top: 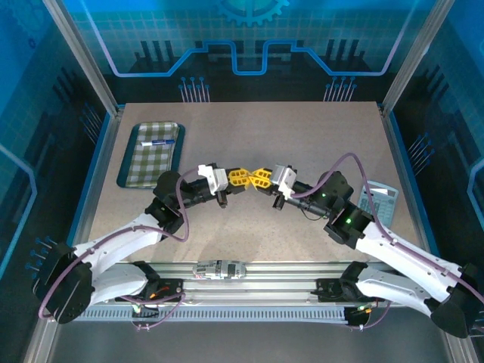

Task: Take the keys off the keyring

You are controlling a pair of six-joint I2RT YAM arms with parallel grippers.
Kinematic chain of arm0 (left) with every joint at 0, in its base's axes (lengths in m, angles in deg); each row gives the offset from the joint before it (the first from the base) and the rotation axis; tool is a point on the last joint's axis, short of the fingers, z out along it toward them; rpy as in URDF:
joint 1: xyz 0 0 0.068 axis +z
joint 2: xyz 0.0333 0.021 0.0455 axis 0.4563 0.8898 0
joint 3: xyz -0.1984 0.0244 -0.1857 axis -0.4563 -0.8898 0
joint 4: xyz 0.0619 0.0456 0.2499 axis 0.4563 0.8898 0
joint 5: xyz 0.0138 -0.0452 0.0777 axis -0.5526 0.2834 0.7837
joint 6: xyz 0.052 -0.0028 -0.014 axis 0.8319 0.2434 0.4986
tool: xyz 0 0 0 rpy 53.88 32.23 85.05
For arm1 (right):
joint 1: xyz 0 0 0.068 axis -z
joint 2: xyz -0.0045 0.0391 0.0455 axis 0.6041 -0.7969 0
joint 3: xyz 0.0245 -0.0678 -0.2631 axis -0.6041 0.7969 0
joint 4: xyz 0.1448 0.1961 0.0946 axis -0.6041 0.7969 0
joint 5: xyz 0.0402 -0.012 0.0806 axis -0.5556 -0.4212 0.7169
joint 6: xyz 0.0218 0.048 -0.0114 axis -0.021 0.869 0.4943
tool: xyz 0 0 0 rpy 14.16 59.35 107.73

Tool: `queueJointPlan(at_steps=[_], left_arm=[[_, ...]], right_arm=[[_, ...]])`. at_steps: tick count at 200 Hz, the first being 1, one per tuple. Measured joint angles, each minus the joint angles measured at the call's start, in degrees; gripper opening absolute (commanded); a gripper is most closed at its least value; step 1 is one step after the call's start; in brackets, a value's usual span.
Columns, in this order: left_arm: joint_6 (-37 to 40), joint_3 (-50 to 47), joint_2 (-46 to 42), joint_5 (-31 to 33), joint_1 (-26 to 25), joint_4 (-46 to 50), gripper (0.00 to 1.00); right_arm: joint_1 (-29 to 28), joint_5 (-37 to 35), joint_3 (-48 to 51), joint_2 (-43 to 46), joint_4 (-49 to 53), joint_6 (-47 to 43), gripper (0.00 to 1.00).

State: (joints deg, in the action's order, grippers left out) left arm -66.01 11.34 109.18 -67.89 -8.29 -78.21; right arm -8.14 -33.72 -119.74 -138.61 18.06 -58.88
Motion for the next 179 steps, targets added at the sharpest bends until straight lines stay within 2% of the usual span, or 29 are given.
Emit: queueJointPlan(at_steps=[22,35,55,83,119,179], left_arm=[[0.42,0.0,-0.31,0.0,0.02,0.68,0.0],[0.46,0.0,-0.44,0.28,0.09,0.81,0.17],[-0.7,0.0,-0.52,1.95,0.37,0.07,0.32],[-2.62,-0.11,-0.52,4.26,0.37,-3.61,0.47],[-6.14,-2.34,1.03,8.94,0.39,-9.86,0.54],[-8.39,-4.7,4.02,14.14,0.46,-15.91,0.55]], right_arm=[[0.0,0.17,-1.33,-0.28,2.21,-0.68,0.0],[0.0,0.0,-3.54,-1.22,5.03,-0.5,0.0],[0.39,-1.7,-8.87,-3.48,11.52,0.76,0.0],[2.43,-6.25,-20.44,-9.27,23.56,3.98,0.0],[4.57,-7.26,-32.11,-15.34,37.55,8.68,0.0],[6.38,-2.67,-33.64,-15.65,45.18,12.37,0.0]])
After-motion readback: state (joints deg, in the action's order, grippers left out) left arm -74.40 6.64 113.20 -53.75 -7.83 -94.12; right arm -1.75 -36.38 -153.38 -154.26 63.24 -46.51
